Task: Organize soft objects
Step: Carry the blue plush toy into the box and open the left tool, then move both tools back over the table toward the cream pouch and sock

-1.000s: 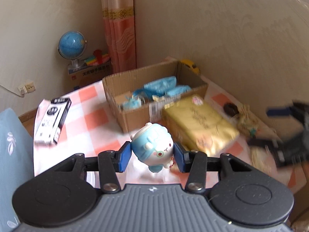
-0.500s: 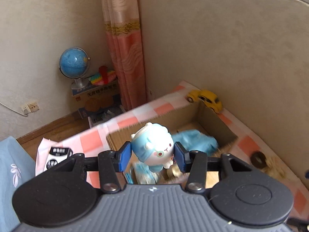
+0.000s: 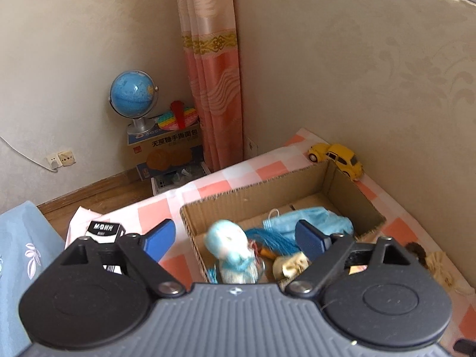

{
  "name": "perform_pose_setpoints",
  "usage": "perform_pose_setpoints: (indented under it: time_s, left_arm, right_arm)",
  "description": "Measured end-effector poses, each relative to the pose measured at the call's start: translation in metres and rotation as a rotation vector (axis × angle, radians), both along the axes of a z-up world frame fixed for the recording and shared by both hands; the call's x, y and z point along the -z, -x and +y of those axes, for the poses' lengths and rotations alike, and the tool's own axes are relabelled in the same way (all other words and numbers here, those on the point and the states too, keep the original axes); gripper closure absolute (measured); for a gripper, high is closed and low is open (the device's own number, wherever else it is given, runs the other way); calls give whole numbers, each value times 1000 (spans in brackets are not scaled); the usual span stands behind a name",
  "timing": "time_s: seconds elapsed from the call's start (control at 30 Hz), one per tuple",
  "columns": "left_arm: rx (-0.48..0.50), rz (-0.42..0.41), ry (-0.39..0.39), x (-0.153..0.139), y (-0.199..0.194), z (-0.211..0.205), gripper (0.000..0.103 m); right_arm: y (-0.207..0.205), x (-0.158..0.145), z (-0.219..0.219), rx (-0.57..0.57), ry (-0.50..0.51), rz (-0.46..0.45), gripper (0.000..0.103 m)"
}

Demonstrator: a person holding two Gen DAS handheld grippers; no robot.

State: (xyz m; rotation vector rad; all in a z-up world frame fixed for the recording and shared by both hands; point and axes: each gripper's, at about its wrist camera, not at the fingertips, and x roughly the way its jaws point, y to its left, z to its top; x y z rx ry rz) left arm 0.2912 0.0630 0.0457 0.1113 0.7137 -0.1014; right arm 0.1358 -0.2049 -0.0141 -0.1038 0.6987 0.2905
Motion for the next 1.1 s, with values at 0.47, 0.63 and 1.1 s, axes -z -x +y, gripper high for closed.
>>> perform_pose_setpoints:
  time_s: [0.47,0.63,1.1]
  left_arm:
    - [-10,-17,58,29,122,-14,8]
    - [-2,2,81,47,155,-22,6]
    - [-39,47,125,71,171,-20,6]
  right_arm:
    - [17,19,-4,-30,-18,11,0]
    - [24,32,-9,-52,-2,27,0]
    - [-19,44,-9,-48,94,-2,0]
